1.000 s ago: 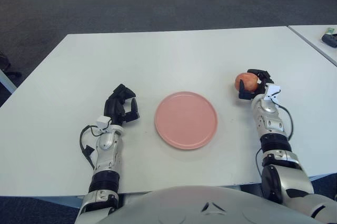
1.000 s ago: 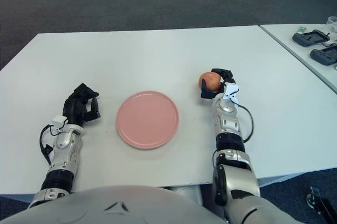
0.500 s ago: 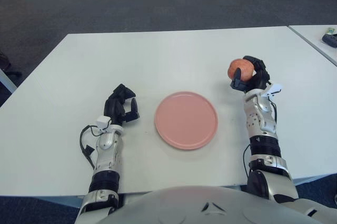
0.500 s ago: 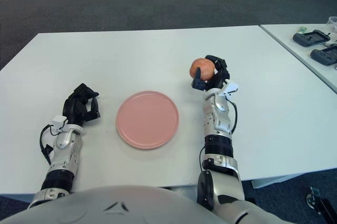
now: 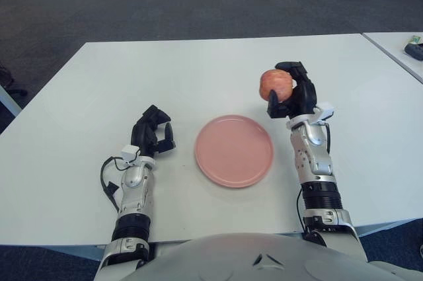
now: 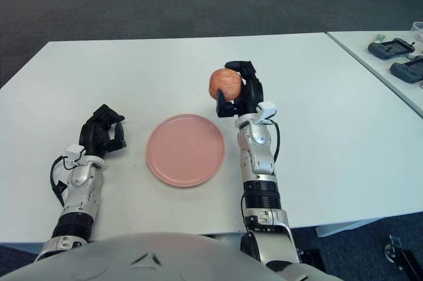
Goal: Put the apple into the plate.
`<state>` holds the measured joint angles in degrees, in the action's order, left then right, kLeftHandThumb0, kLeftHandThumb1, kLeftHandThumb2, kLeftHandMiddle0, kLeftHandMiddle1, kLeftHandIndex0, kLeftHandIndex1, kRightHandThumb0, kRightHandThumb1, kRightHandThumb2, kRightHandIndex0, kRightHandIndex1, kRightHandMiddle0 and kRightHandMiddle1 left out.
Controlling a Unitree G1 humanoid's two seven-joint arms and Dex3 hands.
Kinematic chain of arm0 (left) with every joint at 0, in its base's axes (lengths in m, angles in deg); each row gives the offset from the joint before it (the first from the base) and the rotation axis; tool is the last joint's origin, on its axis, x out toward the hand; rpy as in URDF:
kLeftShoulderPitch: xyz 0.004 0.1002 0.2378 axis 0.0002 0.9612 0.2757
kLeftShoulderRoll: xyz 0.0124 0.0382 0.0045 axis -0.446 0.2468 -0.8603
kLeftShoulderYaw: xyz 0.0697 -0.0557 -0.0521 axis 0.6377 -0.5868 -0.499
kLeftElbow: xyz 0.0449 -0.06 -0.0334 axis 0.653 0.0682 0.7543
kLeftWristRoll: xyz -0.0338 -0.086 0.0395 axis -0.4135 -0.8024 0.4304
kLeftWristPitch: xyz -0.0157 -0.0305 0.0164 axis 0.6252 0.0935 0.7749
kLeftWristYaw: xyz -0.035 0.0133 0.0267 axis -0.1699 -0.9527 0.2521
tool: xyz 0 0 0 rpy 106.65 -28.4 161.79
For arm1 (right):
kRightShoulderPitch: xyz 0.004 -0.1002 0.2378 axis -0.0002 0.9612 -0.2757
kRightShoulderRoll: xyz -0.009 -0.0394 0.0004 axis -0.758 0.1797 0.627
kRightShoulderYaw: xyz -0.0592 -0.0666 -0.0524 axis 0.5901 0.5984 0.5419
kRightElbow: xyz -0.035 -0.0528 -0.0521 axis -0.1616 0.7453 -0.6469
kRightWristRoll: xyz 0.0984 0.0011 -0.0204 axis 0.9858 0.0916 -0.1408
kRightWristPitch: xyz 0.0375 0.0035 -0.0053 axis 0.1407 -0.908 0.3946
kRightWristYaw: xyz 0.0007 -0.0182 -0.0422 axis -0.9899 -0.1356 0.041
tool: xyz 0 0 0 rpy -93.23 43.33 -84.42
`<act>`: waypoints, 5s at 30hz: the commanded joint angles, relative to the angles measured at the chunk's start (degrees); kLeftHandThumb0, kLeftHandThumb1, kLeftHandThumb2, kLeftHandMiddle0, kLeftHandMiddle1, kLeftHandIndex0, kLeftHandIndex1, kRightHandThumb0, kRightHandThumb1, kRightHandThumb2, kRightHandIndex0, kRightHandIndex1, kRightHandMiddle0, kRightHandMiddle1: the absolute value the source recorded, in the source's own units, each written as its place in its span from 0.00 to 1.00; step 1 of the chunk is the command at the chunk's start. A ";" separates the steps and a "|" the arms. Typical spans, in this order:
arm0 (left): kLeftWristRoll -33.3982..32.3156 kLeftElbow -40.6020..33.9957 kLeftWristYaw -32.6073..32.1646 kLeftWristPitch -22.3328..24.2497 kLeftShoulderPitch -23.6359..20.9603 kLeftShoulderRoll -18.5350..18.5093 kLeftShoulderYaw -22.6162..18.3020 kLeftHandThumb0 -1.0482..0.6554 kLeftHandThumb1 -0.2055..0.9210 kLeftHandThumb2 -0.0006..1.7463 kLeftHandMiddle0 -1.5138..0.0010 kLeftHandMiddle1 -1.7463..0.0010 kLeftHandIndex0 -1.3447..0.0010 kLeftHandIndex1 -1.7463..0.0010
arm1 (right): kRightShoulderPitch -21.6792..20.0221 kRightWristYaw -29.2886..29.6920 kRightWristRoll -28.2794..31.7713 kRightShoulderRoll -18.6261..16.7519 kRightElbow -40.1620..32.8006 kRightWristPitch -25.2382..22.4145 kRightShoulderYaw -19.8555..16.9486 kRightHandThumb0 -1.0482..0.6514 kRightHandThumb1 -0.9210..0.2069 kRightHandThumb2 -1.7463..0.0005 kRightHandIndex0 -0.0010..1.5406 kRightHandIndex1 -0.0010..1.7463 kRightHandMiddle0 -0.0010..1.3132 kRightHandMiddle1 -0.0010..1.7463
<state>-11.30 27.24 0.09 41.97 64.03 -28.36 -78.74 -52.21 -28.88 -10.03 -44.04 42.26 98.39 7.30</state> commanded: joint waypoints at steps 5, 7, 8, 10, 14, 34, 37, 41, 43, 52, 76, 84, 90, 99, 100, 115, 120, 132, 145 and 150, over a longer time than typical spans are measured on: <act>-1.06 3.38 0.22 0.71 3.97 1.34 -0.14 0.31 0.38 0.83 0.18 0.00 0.48 0.00 | 2.94 -4.96 -10.46 4.89 -4.03 8.57 8.07 0.62 0.91 0.00 0.63 0.92 0.53 1.00; -1.05 3.27 0.13 0.88 4.00 1.39 -0.12 0.31 0.38 0.83 0.18 0.00 0.48 0.00 | 3.74 -6.73 -11.77 6.59 -6.24 7.52 9.50 0.62 0.91 0.00 0.63 0.92 0.53 1.00; -1.19 3.22 0.22 0.97 4.00 1.44 -0.14 0.31 0.38 0.83 0.18 0.00 0.48 0.00 | 3.60 -7.80 -12.52 7.74 -6.61 7.50 10.04 0.62 0.91 0.00 0.63 0.92 0.53 1.00; -1.44 3.18 0.41 1.07 3.99 1.51 -0.17 0.31 0.38 0.83 0.18 0.00 0.48 0.00 | 3.28 -9.37 -13.61 9.53 -6.99 7.63 10.80 0.62 0.91 0.00 0.63 0.92 0.53 1.00; -2.01 3.26 0.95 0.80 3.96 1.61 -0.26 0.31 0.38 0.83 0.18 0.00 0.48 0.00 | 1.88 -13.14 -16.35 13.75 -6.71 8.93 12.56 0.62 0.91 0.00 0.63 0.93 0.53 1.00; -1.91 3.56 0.98 0.65 3.87 1.43 -0.23 0.31 0.38 0.82 0.17 0.00 0.49 0.00 | 1.31 -14.32 -31.11 21.28 -9.35 9.25 17.94 0.61 0.90 0.00 0.62 0.94 0.52 1.00; -1.96 3.63 0.99 0.57 3.82 1.43 -0.28 0.31 0.38 0.83 0.17 0.00 0.49 0.00 | 1.60 -14.18 -34.52 22.19 -10.24 8.19 18.53 0.61 0.88 0.00 0.60 0.97 0.51 1.00; -2.22 3.76 1.26 0.50 3.74 1.41 -0.35 0.31 0.38 0.83 0.17 0.00 0.48 0.00 | 1.84 -15.43 -38.18 23.53 -11.17 5.89 19.61 0.61 0.78 0.10 0.52 0.99 0.51 0.92; -2.33 3.76 1.34 0.60 3.72 1.39 -0.37 0.31 0.38 0.83 0.17 0.00 0.48 0.00 | 1.71 -16.46 -39.39 24.24 -11.60 4.76 20.26 0.61 0.55 0.26 0.37 1.00 0.40 0.92; -2.67 3.70 1.51 1.16 3.63 1.35 -0.49 0.31 0.39 0.82 0.18 0.00 0.49 0.00 | 1.17 -17.33 -45.33 27.07 -14.02 3.47 22.42 0.22 0.51 0.38 0.01 0.17 0.01 0.53; -3.78 3.79 3.01 1.36 3.48 1.34 -0.83 0.32 0.42 0.79 0.19 0.00 0.52 0.00 | 2.24 -15.77 -42.99 25.77 -15.98 -0.49 21.91 0.00 0.27 0.64 0.00 0.00 0.00 0.00; -3.18 3.67 2.59 1.71 3.52 1.23 -0.79 0.32 0.44 0.78 0.20 0.00 0.52 0.00 | 2.72 -14.91 -39.90 25.78 -16.08 0.26 20.74 0.00 0.29 0.65 0.00 0.00 0.00 0.00; -1.97 3.51 1.41 1.32 3.64 1.22 -0.63 0.32 0.42 0.80 0.19 0.00 0.51 0.00 | 4.61 -16.56 -30.44 25.16 -17.51 -0.42 17.37 0.00 0.28 0.65 0.00 0.00 0.00 0.00; -2.17 3.28 1.53 1.39 3.80 1.46 -0.58 0.32 0.43 0.79 0.20 0.00 0.52 0.00 | 7.26 -7.84 -16.86 14.68 -14.17 -0.20 10.73 0.02 0.04 0.60 0.00 0.00 0.00 0.00; -2.22 3.29 1.58 1.45 3.79 1.46 -0.59 0.32 0.43 0.78 0.20 0.00 0.52 0.00 | 7.55 -5.65 -15.82 12.67 -13.55 0.80 9.85 0.04 0.03 0.56 0.00 0.00 0.00 0.05; -1.42 3.42 0.90 1.36 3.75 1.28 -0.45 0.32 0.41 0.80 0.18 0.00 0.51 0.00 | 7.36 16.07 -12.43 -1.67 -1.64 8.34 -0.18 0.33 0.09 0.51 0.05 0.69 0.10 0.95; -0.49 3.42 0.09 0.76 3.90 1.26 -0.30 0.31 0.40 0.81 0.18 0.00 0.50 0.00 | 5.91 22.90 -15.09 -3.71 1.76 7.91 -2.09 0.39 0.16 0.54 0.20 0.77 0.22 0.99; 0.20 3.49 -0.59 0.88 3.98 1.07 -0.08 0.31 0.38 0.83 0.18 0.00 0.48 0.00 | 6.61 26.35 -19.50 -1.52 4.67 5.22 -1.76 0.38 0.29 0.44 0.38 0.86 0.30 1.00; -0.06 3.59 -0.52 0.80 3.96 1.25 0.00 0.31 0.39 0.82 0.18 0.00 0.49 0.00 | 10.27 23.31 -22.07 2.39 6.69 3.90 0.56 0.37 0.35 0.39 0.46 0.93 0.34 1.00; 0.46 3.63 -1.07 0.74 3.91 1.25 0.09 0.31 0.39 0.82 0.18 0.00 0.49 0.00 | 10.83 22.64 -22.43 3.21 7.11 3.11 1.15 0.37 0.36 0.38 0.48 0.94 0.35 1.00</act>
<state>-10.85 27.35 -0.14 41.98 64.05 -28.29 -78.69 -41.24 -5.73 -32.13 -41.40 49.14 102.07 7.98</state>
